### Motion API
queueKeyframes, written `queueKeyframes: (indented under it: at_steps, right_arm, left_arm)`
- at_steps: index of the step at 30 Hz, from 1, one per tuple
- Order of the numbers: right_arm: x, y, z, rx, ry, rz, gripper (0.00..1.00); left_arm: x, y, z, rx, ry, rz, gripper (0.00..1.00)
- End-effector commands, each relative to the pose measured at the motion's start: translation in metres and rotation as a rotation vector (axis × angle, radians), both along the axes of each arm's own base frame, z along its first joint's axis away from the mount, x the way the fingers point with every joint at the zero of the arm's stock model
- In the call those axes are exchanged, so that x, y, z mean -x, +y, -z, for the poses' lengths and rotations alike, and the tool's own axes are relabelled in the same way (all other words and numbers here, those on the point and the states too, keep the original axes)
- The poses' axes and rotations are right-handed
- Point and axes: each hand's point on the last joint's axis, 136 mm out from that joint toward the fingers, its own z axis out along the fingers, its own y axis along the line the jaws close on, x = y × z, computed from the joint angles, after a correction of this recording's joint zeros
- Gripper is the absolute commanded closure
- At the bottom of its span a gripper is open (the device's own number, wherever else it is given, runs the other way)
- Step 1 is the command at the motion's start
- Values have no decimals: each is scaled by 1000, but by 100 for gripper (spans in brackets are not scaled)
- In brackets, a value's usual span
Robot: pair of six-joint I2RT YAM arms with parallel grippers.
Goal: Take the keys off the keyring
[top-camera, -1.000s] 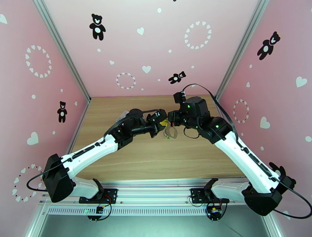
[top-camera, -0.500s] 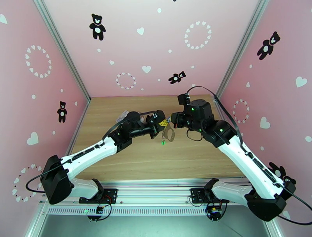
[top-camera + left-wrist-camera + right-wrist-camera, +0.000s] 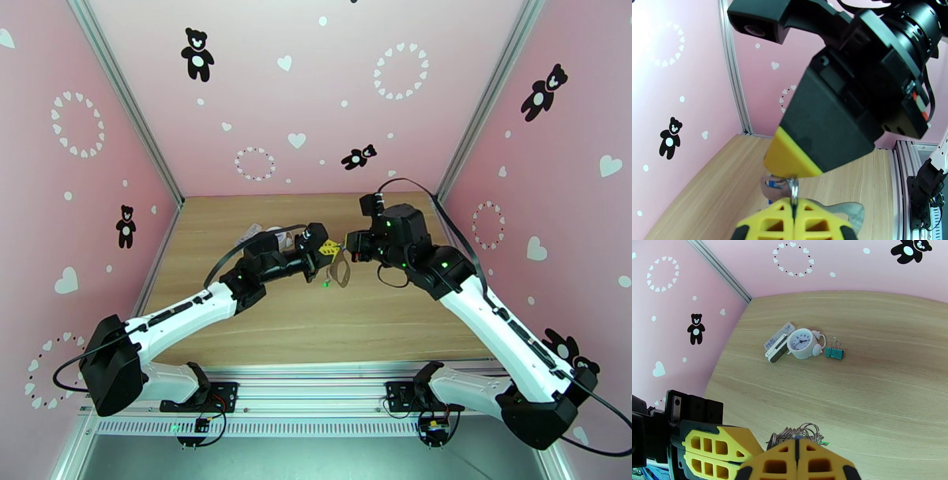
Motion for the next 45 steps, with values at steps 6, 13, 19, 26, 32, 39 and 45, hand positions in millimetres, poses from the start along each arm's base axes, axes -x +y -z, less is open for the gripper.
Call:
queueKeyframes:
  at_steps: [6, 13, 19, 26, 32, 39, 45]
  right_arm:
    - [-4, -8, 2, 21, -9, 13, 100]
    - [-2, 12, -5, -161, 38, -54, 100]
    - [-2, 5, -16, -185, 16, -41, 100]
    - [2, 9, -34, -218, -9, -96, 100]
    - [1, 20, -12, -218, 61, -135, 100]
    - [4, 29, -9, -281, 68, -172, 100]
    - [7, 13, -25, -227, 4, -127, 100]
  left_arm:
    - [3, 14, -36, 142, -33, -36, 100]
    - [-6, 24, -46, 276, -18, -105, 100]
    - [-6, 24, -50, 296, -25, -96, 100]
    - [-4, 23, -52, 295, -13, -83, 100]
    - [-3, 28, -69, 380, -29, -87, 100]
    - [-14, 33, -85, 480, -50, -132, 100]
    - [-16, 29, -83, 475, -44, -126, 100]
